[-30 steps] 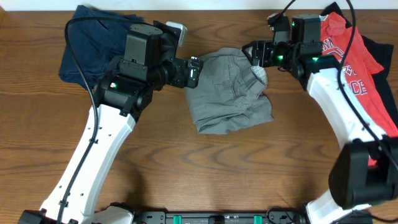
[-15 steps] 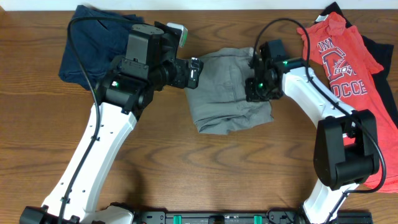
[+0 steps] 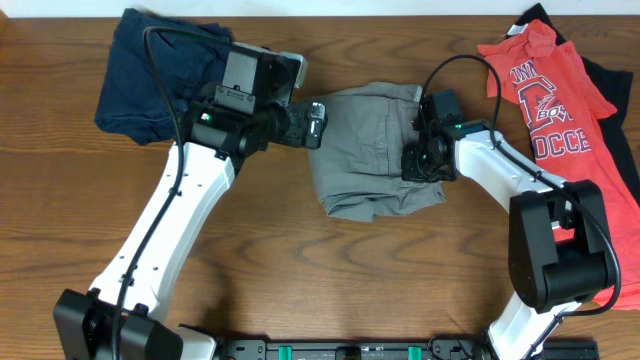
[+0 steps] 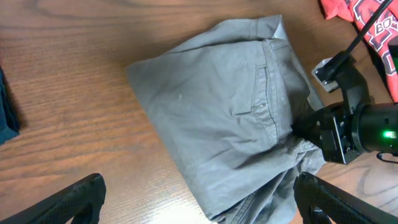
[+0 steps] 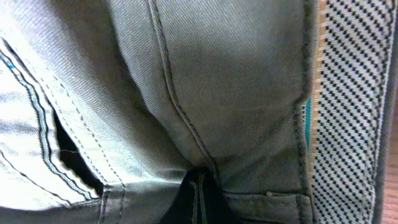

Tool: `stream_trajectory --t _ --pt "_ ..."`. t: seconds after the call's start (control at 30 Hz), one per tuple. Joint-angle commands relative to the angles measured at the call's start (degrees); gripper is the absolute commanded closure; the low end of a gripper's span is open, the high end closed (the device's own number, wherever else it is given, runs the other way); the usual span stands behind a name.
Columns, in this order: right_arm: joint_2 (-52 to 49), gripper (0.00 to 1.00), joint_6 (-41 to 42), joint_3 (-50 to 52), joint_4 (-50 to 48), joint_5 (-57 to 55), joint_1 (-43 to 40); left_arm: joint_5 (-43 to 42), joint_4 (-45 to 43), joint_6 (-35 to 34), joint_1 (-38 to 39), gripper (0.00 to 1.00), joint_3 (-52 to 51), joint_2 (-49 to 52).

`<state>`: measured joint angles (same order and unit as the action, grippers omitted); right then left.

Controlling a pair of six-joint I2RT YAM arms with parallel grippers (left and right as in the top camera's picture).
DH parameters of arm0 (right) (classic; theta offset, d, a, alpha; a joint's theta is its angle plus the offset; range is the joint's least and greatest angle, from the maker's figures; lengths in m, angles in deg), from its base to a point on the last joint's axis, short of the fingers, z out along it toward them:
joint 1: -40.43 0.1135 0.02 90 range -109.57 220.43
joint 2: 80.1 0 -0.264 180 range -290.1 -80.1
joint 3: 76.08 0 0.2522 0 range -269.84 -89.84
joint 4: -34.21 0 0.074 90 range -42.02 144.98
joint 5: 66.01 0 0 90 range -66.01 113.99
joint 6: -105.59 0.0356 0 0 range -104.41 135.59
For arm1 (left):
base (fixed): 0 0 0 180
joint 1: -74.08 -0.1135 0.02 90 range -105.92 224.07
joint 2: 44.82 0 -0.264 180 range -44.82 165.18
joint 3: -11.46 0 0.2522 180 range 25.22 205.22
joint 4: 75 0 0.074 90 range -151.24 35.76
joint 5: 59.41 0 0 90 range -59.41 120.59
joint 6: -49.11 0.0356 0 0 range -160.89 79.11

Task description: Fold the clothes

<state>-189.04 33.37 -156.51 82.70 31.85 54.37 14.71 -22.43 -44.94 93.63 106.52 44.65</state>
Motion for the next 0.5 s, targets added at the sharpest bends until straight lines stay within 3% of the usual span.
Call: stream_trajectory --t 0.0,0.1,0.2,0.27,0.37,0.47 --pt "-1.6 0.98 -0.2 -0.7 -0.5 2.0 -1.1 0.1 0.4 1.0 -0.2 0.02 0.0 0.2" --pt "0.0 0.82 -1.2 -6.1 2.0 6.3 -2.4 -1.4 1.1 0.9 -0.1 0.02 0.0 0.2" --pt "2.1 0.49 -2.9 -12.1 5.9 8.8 -4.6 -3.1 1.7 0.9 0.2 0.02 -0.4 0.3" --pt "3.3 0.35 -3.8 -16.0 8.4 9.1 -6.2 -4.2 1.9 0.9 0.7 0.02 -0.9 0.7" --pt "4.3 0.25 -5.5 -20.6 11.0 9.1 -8.2 -7.2 1.9 0.9 1.8 0.02 -1.6 1.8" --pt "4.4 0.24 -6.1 -22.2 11.0 9.1 -10.1 -10.7 1.9 1.0 3.5 0.02 -2.1 4.0"
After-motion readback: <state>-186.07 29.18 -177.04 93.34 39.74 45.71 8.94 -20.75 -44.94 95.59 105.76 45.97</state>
